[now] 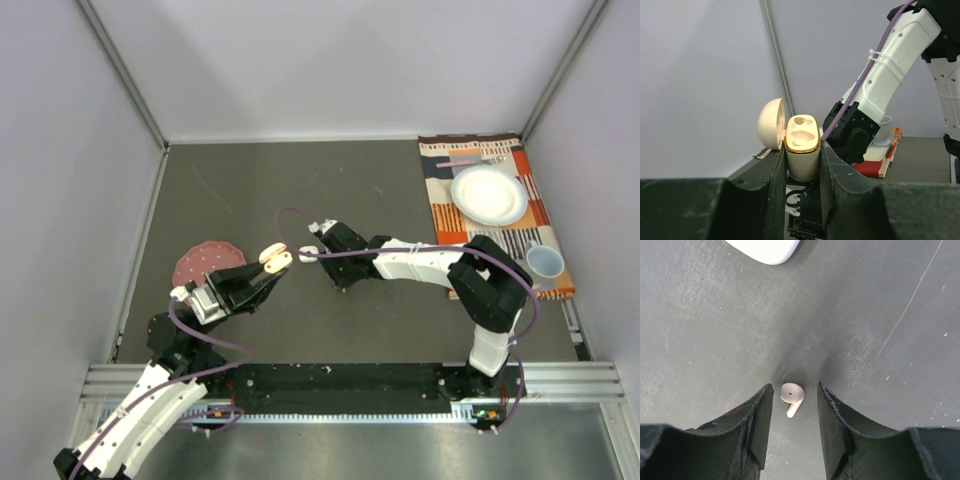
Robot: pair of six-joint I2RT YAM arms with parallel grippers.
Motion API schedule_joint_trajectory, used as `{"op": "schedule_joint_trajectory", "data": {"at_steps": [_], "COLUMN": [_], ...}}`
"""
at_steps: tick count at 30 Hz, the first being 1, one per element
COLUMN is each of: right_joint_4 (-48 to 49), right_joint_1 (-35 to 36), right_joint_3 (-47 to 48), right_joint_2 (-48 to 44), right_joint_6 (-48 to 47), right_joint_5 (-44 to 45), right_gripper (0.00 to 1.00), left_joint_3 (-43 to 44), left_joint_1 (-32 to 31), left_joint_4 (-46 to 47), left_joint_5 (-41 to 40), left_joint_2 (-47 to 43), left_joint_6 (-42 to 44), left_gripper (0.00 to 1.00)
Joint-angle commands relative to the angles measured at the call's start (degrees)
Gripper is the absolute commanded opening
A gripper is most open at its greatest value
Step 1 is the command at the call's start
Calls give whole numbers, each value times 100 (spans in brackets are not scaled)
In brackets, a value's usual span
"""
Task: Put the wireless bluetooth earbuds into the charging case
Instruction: Pick up the right earbud from the center of the board.
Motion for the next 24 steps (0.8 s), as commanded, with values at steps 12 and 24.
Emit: {"op": "schedule_joint_trajectory", "data": {"at_steps": [12, 24], "right_joint_4": [2, -15], "right_joint_1": [70, 70], "right_joint_3": [191, 200], "right_joint_2": [-23, 30], "right_joint_6": [-6, 20], "right_joint_5": [-62, -35], "right_gripper": [35, 31], "left_joint_3": [173, 164], "left_joint_1": [-18, -18], "left_joint_4": [268, 242], "left_joint_5": [-50, -77], "left_joint_2": [92, 83], "left_joint_6": [-29, -38], "left_gripper": [0, 0]}}
